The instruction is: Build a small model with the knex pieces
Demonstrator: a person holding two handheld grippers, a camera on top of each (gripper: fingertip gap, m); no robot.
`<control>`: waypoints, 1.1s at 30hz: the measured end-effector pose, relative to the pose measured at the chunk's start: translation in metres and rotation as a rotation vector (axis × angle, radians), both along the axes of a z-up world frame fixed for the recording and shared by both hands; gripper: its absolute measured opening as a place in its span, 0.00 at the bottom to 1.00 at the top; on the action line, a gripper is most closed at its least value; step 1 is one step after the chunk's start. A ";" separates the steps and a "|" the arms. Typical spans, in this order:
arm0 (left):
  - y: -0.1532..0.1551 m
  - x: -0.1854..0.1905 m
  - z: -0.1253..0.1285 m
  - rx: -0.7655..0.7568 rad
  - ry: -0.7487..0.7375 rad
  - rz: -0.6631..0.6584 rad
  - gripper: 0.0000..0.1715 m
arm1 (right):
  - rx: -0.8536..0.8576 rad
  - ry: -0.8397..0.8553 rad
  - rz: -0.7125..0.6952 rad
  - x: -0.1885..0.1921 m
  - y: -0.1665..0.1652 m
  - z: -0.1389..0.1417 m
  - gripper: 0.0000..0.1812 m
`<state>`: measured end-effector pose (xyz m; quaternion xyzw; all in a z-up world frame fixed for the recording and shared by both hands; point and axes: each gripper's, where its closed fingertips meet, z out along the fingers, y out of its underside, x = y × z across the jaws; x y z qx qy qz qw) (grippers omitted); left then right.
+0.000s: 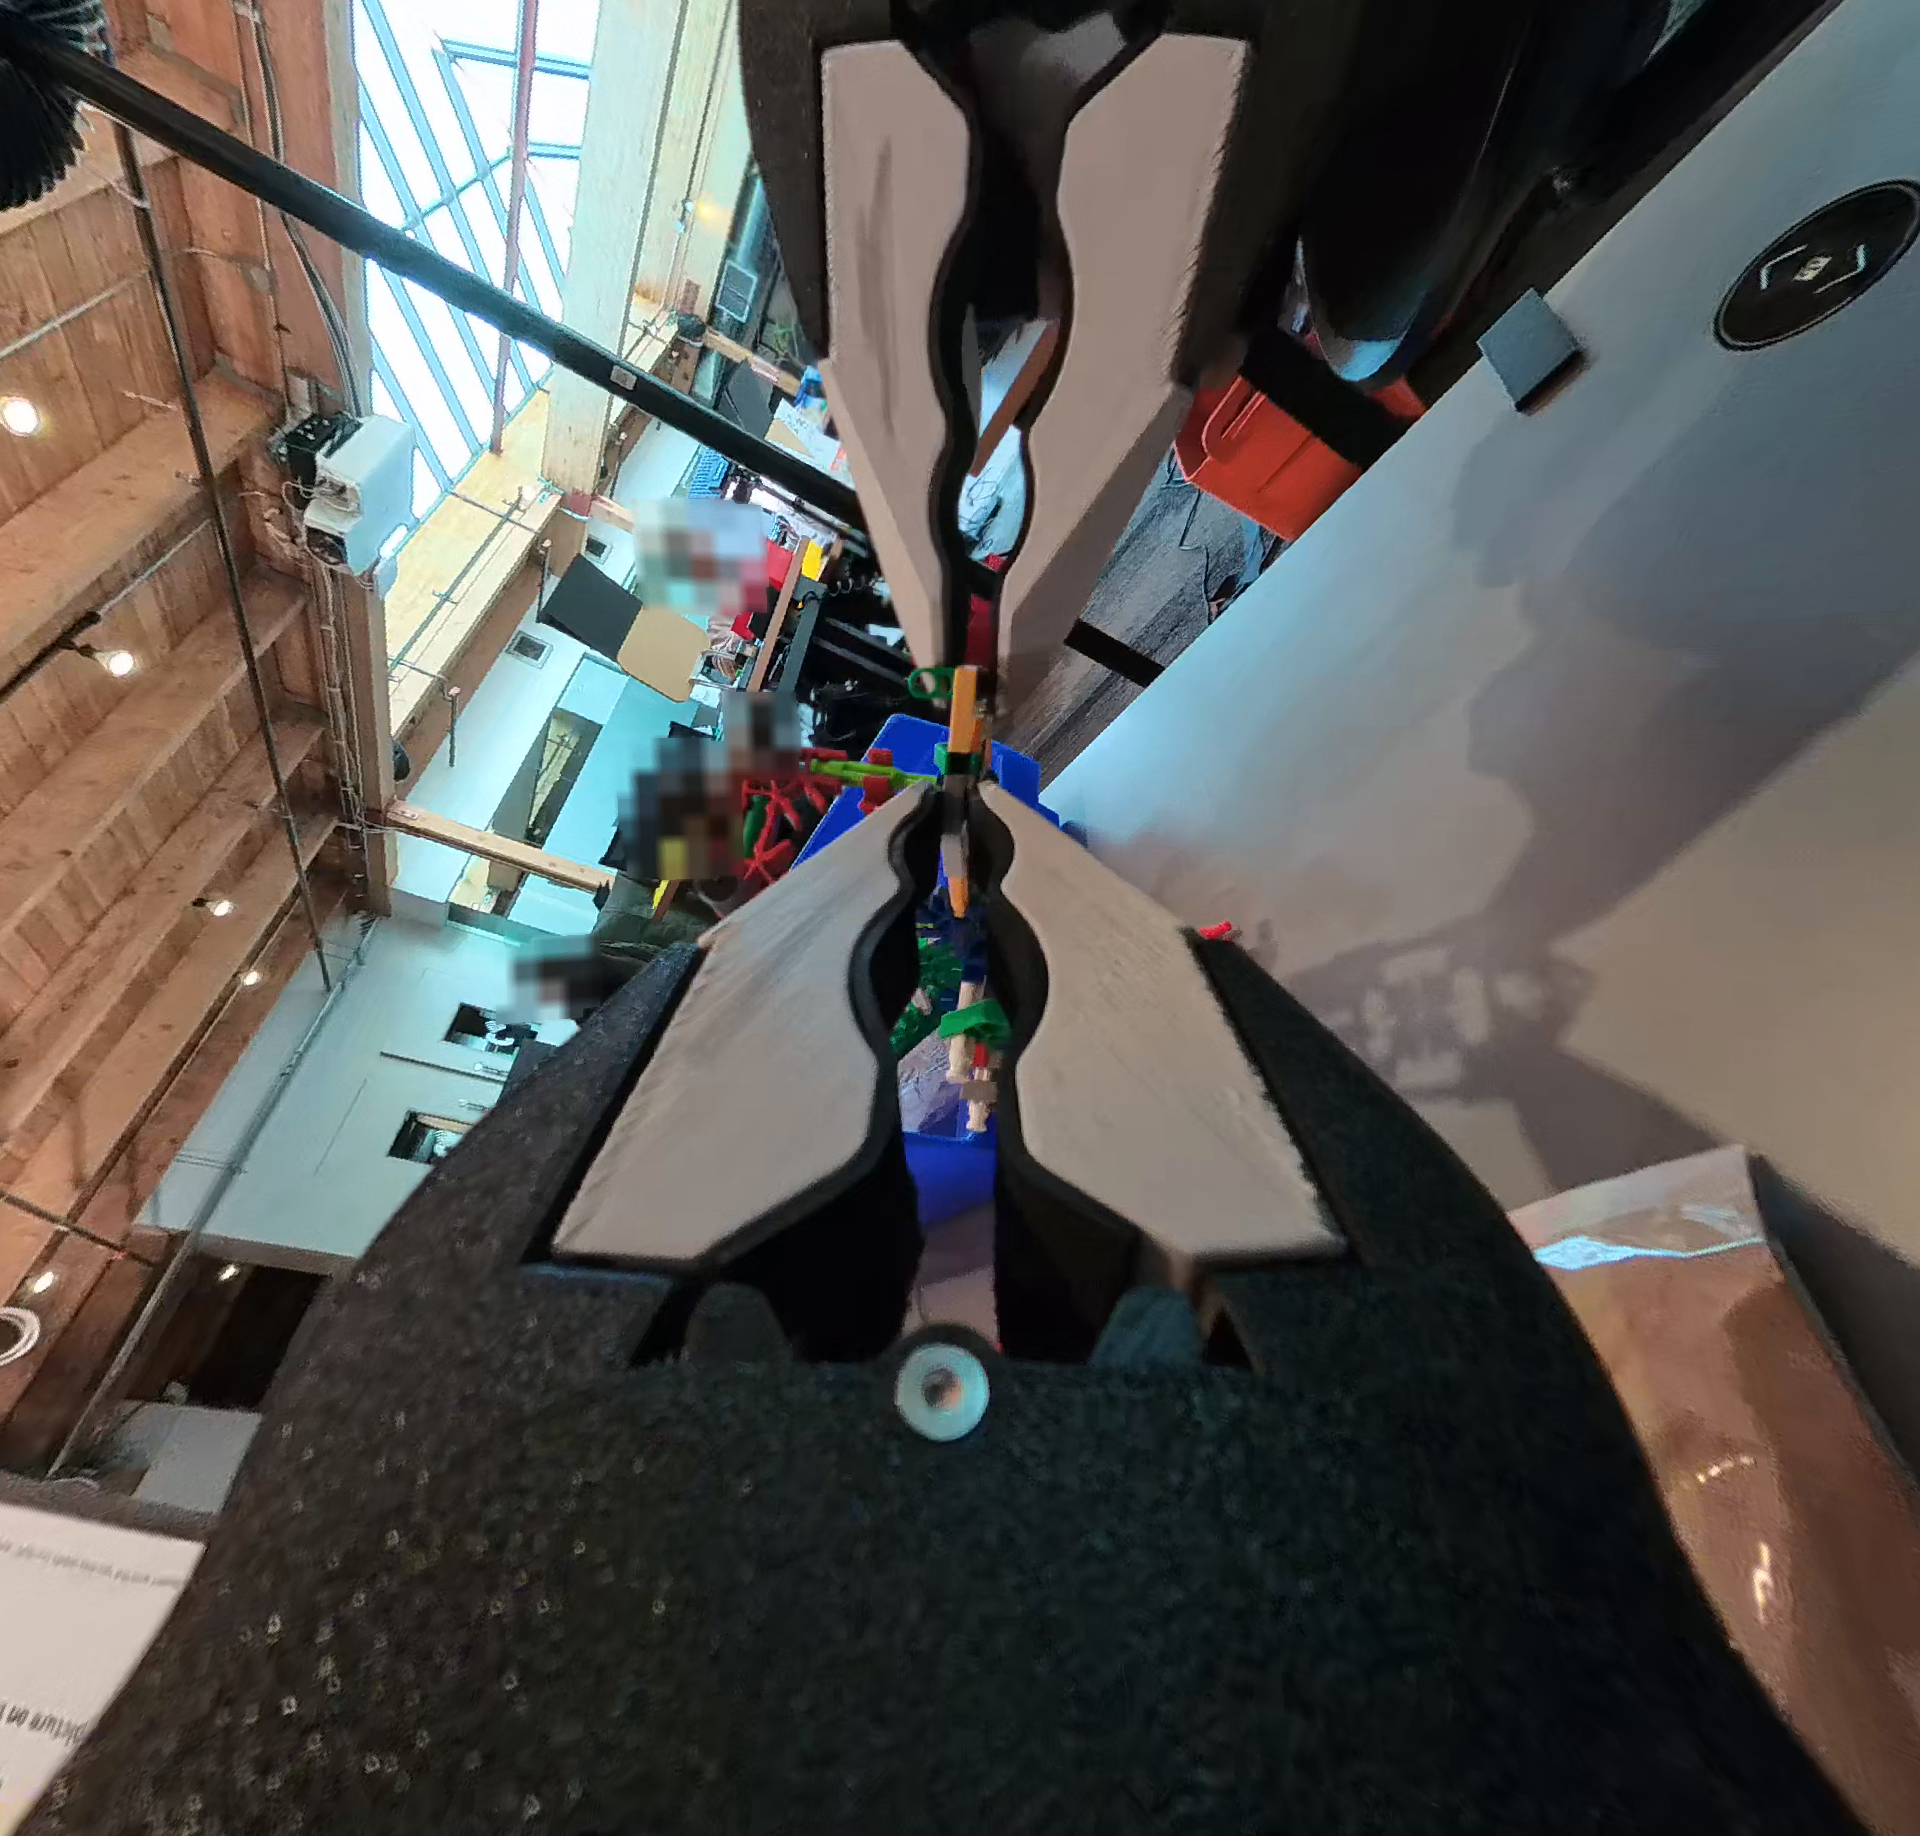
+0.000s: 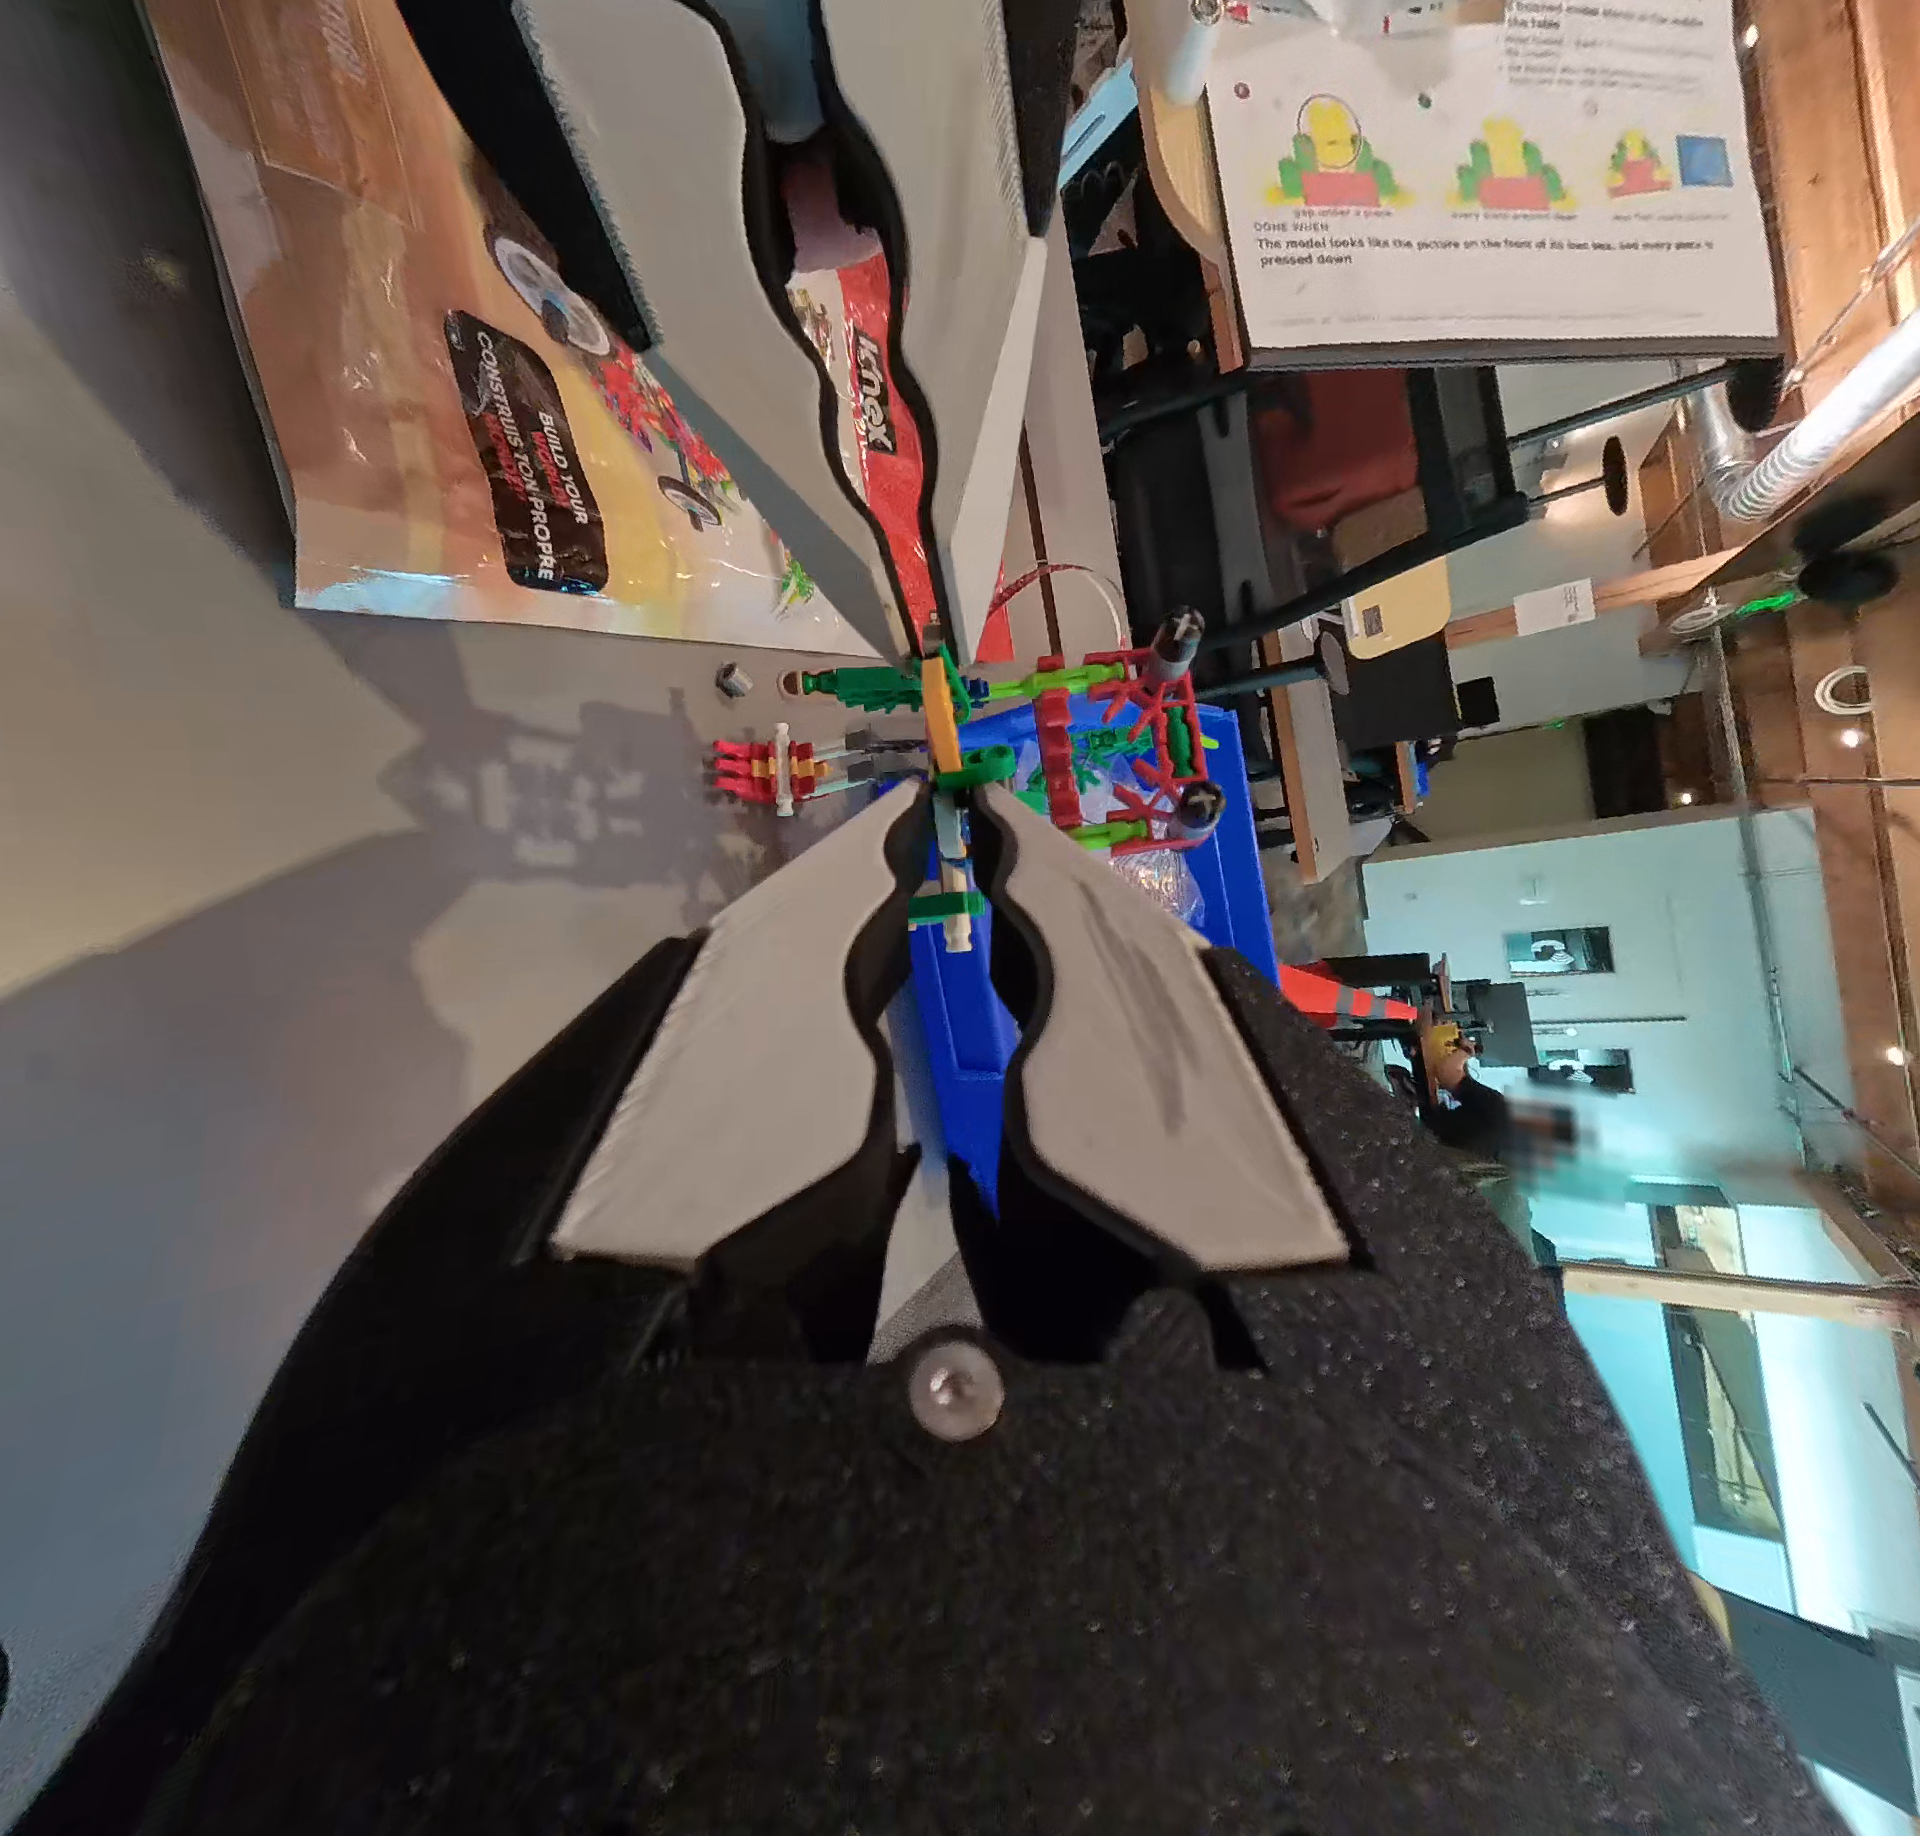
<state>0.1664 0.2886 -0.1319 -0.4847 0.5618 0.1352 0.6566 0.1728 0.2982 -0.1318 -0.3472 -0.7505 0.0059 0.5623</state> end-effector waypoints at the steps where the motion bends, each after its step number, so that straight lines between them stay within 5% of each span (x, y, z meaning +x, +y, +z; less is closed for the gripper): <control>1: 0.000 -0.002 0.000 -0.007 -0.002 -0.006 0.01 | -0.005 0.000 0.007 -0.001 -0.001 0.000 0.03; 10: 0.001 -0.006 -0.003 -0.034 -0.020 -0.024 0.02 | 0.010 -0.061 0.048 -0.008 -0.006 -0.004 0.00; 15: 0.005 -0.008 0.006 0.050 -0.026 0.030 0.11 | -0.033 -0.052 0.026 -0.008 -0.003 -0.004 0.00; 22: -0.006 0.008 0.004 0.101 0.075 0.002 0.04 | -0.027 -0.054 0.011 -0.015 -0.005 -0.005 0.01; 33: -0.005 0.002 0.009 0.028 -0.002 -0.019 0.00 | -0.025 -0.022 0.038 -0.017 -0.005 0.002 0.04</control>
